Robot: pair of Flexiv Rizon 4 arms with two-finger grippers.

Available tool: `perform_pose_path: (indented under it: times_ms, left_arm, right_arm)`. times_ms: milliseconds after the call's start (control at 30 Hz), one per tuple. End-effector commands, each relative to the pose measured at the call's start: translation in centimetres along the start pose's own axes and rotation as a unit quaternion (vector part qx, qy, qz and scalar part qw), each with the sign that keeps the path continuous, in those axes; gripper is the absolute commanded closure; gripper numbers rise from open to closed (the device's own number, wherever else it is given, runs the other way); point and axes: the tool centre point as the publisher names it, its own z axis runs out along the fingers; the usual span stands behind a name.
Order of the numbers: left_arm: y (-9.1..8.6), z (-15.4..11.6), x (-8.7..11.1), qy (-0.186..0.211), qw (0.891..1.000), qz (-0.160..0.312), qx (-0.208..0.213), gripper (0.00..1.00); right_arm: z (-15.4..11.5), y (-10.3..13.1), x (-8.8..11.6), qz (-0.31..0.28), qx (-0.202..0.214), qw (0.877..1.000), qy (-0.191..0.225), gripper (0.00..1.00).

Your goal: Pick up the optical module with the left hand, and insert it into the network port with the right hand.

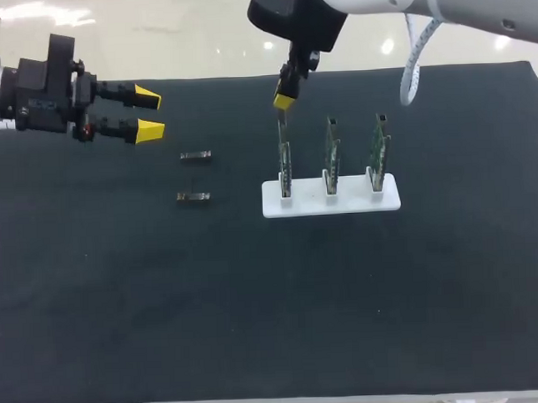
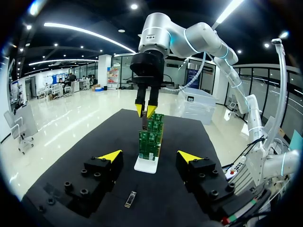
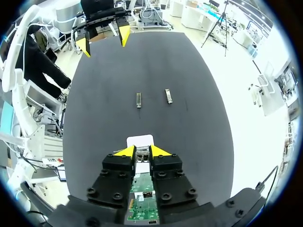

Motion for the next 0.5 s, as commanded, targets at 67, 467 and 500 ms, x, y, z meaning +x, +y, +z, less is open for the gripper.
perform_pose_path:
  times_ms: [67, 467, 500]
  left_arm:
    - [0.1, 0.09, -0.02, 0.001, 1.0, 0.0, 0.0, 0.0]
    - [0.1, 0.09, -0.02, 0.001, 1.0, 0.0, 0.0, 0.0]
    - [0.1, 0.09, -0.02, 0.001, 1.0, 0.0, 0.0, 0.0]
  right_arm:
    - [-0.1, -0.02, -0.08, -0.001, 0.002, 1.0, 0.001, 1.0]
    - [0.33, 0.21, -0.05, 0.002, -0.008, 1.0, 0.004, 1.0]
    - [0.33, 0.24, -0.04, 0.002, -0.009, 1.0, 0.004, 1.0]
